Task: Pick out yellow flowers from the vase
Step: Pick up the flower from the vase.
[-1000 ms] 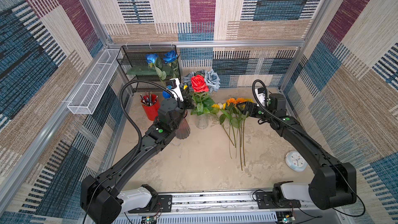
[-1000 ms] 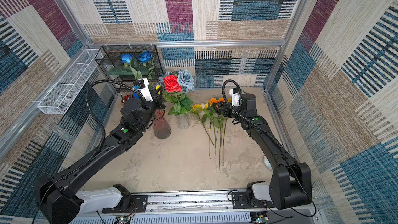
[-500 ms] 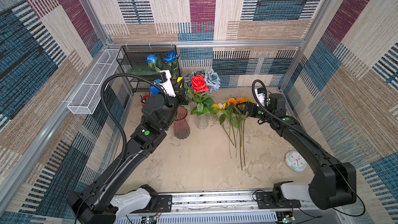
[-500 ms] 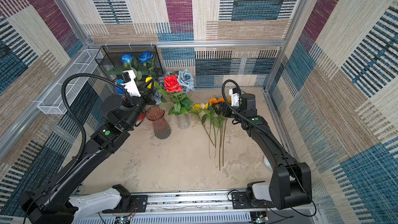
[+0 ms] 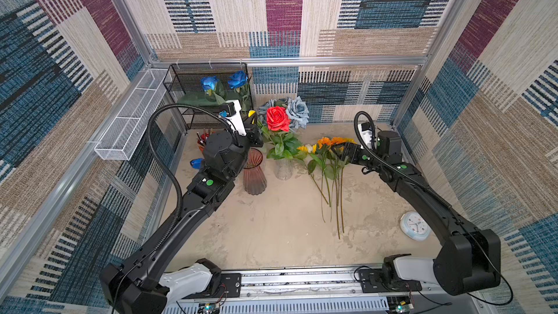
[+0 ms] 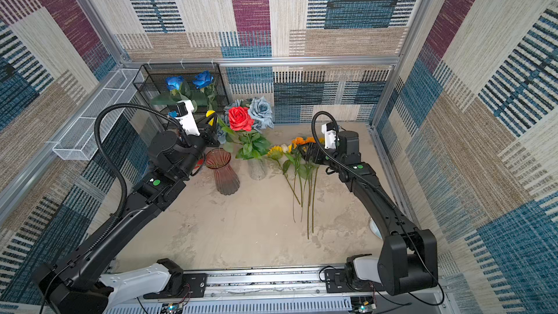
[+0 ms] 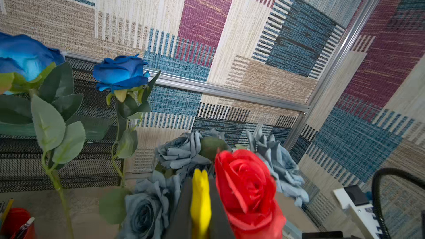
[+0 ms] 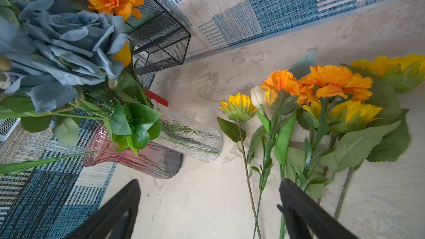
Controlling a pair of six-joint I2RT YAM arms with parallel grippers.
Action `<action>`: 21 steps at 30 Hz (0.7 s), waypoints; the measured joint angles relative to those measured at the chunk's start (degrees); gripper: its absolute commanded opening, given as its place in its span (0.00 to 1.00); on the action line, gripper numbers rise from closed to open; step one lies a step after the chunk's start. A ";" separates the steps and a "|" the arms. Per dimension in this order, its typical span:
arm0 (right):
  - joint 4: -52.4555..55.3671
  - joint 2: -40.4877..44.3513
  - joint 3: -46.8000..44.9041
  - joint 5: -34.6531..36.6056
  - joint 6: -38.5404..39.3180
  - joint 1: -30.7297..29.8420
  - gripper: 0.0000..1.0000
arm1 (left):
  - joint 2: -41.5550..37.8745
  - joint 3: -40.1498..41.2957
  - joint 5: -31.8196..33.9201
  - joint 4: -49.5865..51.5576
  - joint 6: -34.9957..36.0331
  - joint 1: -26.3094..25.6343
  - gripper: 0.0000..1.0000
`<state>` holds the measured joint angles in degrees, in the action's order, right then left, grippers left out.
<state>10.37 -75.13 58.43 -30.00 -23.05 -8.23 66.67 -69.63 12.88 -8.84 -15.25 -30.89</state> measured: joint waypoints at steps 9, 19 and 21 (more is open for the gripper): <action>0.09 0.00 0.85 -0.39 0.24 -0.79 0.96 | -0.61 -6.10 -1.20 4.66 0.24 0.02 0.08; 0.70 0.17 2.56 -0.46 2.14 -2.03 0.96 | -0.17 -25.16 -3.08 21.53 4.44 0.02 0.07; 0.76 0.39 2.97 -0.63 2.36 -2.29 0.96 | 0.42 -28.89 -4.15 25.81 5.92 0.02 0.07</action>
<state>11.14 -74.74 61.41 -30.63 -20.69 -10.52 67.09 -98.52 8.73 16.97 -9.32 -30.87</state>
